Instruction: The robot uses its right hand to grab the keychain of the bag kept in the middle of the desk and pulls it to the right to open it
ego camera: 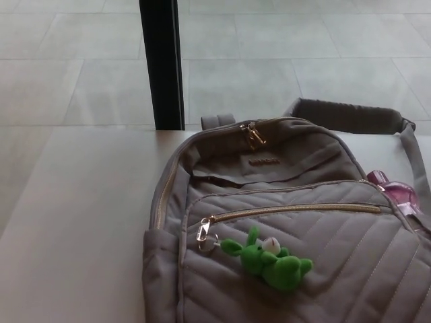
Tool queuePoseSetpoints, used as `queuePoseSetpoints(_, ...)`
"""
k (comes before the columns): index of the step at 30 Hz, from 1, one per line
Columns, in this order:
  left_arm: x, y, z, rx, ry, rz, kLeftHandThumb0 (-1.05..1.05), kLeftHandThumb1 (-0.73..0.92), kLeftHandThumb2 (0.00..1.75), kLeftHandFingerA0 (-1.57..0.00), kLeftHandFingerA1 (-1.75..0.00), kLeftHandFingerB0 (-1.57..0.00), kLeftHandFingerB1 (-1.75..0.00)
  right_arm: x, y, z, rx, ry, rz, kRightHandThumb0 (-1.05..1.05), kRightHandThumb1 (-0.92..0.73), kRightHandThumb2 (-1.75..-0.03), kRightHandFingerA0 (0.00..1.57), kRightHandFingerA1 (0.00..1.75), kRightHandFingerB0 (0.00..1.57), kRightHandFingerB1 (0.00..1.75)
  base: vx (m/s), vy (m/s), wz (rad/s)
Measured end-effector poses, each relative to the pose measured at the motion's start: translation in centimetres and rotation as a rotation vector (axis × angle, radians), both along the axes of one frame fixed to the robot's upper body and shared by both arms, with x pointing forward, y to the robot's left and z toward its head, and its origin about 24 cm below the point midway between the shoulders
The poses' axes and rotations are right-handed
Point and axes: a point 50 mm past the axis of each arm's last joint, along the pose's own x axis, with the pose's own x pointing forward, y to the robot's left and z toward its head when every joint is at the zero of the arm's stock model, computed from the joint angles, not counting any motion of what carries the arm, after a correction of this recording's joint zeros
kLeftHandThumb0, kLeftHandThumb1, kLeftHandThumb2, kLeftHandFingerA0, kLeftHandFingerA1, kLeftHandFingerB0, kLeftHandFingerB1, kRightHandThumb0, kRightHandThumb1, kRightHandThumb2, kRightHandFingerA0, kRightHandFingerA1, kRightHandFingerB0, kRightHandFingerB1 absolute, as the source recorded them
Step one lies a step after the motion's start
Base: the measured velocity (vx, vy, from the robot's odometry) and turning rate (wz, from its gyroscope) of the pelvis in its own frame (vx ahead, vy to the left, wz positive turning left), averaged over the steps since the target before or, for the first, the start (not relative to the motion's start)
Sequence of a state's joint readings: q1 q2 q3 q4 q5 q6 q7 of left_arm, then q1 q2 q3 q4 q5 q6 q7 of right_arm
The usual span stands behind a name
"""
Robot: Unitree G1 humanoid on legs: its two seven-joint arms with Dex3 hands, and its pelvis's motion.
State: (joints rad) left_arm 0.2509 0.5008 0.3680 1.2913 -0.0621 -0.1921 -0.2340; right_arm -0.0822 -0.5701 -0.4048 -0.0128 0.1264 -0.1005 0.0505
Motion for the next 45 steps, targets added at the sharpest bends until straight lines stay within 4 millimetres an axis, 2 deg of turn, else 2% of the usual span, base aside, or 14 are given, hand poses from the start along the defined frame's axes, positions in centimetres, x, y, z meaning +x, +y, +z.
queuePoseSetpoints(8,0.0,0.0,0.0,0.000,0.000,0.000,-0.58,0.64,0.59,-0.60,-0.54,-0.57,-0.39,0.5,6.7,1.1,-0.069,-0.020,0.249,-0.84,-0.69,-0.62,0.56,0.51,0.32,0.31,0.00,0.000,0.00)
queuePoseSetpoints(9,0.0,0.0,0.0,0.000,-0.001,0.000,-0.58,0.63,0.59,-0.58,-0.53,-0.58,-0.39,0.4,7.9,1.2,-0.083,-0.020,0.298,-0.92,-0.59,-0.97,0.53,0.60,0.26,0.44,0.00,0.000,0.00)
queuePoseSetpoints(11,0.0,0.0,0.0,0.000,-0.001,0.000,-0.58,0.64,0.60,-0.58,-0.52,-0.58,-0.40,0.1,9.5,1.3,-0.100,-0.015,0.361,-0.84,-0.69,-0.62,0.55,0.50,0.32,0.31,0.00,0.000,0.00)
queuePoseSetpoints(12,0.0,0.0,0.0,0.000,-0.001,0.000,-0.60,0.63,0.60,-0.60,-0.53,-0.59,-0.39,-0.1,10.5,1.3,-0.111,-0.008,0.402,-0.94,-0.61,-0.97,0.51,0.58,0.25,0.42,0.00,0.000,0.00)
queuePoseSetpoints(19,0.1,0.0,0.0,0.000,-0.003,0.001,-0.62,0.64,0.60,-0.57,-0.53,-0.59,-0.41,-1.7,15.1,0.8,-0.149,0.055,0.594,-0.79,-0.66,-0.61,0.53,0.53,0.32,0.31,0.00,0.000,0.00)
queuePoseSetpoints(22,0.1,0.0,0.0,-0.001,-0.003,0.001,-0.65,0.68,0.61,-0.55,-0.51,-0.55,-0.41,-2.2,16.3,0.5,-0.155,0.091,0.649,-0.87,-0.56,-0.95,0.50,0.61,0.26,0.43,0.00,0.000,0.00)
queuePoseSetpoints(29,0.2,0.0,0.0,0.000,-0.011,0.005,-0.71,0.58,0.99,-0.53,-0.64,-0.40,-0.54,-2.9,18.2,-0.4,-0.180,0.179,0.725,-0.80,-0.67,-0.61,0.57,0.53,0.38,0.33,0.00,0.000,0.00)
queuePoseSetpoints(32,0.4,0.2,0.1,0.001,-0.026,0.014,-0.68,0.76,0.62,-0.57,-0.51,-0.46,-0.39,-2.9,18.7,-1.0,-0.207,0.228,0.732,-0.81,-0.54,-0.97,0.51,0.61,0.30,0.46,0.00,0.000,0.00)
queuePoseSetpoints(33,0.4,0.2,0.1,0.001,-0.030,0.016,-0.69,0.61,1.00,-0.52,-0.62,-0.40,-0.53,-2.9,18.8,-1.2,-0.219,0.242,0.732,-0.83,-0.70,-0.62,0.59,0.54,0.40,0.35,0.00,0.000,0.00)
queuePoseSetpoints(34,0.4,0.2,0.1,0.000,-0.031,0.016,-0.69,0.77,0.64,-0.60,-0.50,-0.48,-0.39,-2.9,18.9,-1.3,-0.226,0.247,0.731,-0.83,-0.56,-0.99,0.53,0.62,0.30,0.46,0.00,0.000,0.00)
queuePoseSetpoints(35,0.4,0.2,0.1,0.000,-0.030,0.015,-0.70,0.62,1.00,-0.52,-0.60,-0.40,-0.52,-2.9,19.1,-1.5,-0.239,0.255,0.731,-0.83,-0.71,-0.62,0.58,0.55,0.39,0.35,0.00,0.000,0.00)
queuePoseSetpoints(37,0.4,0.1,0.1,-0.001,-0.029,0.014,-0.69,0.78,0.64,-0.58,-0.49,-0.47,-0.38,-3.0,19.3,-1.7,-0.256,0.262,0.730,-0.80,-0.55,-0.99,0.53,0.63,0.31,0.47,0.00,0.000,0.00)
queuePoseSetpoints(38,0.4,0.1,0.1,-0.001,-0.029,0.013,-0.70,0.79,0.64,-0.59,-0.48,-0.46,-0.37,-3.0,19.4,-1.8,-0.272,0.267,0.727,-0.83,-0.72,-0.62,0.60,0.57,0.38,0.36,0.00,0.000,0.00)
queuePoseSetpoints(45,0.4,0.1,0.1,-0.007,-0.024,0.009,-0.70,0.63,1.01,-0.52,-0.59,-0.40,-0.52,-3.1,20.0,-2.6,-0.347,0.279,0.715,-0.84,-0.73,-0.62,0.58,0.64,0.36,0.39,0.00,0.000,0.00)
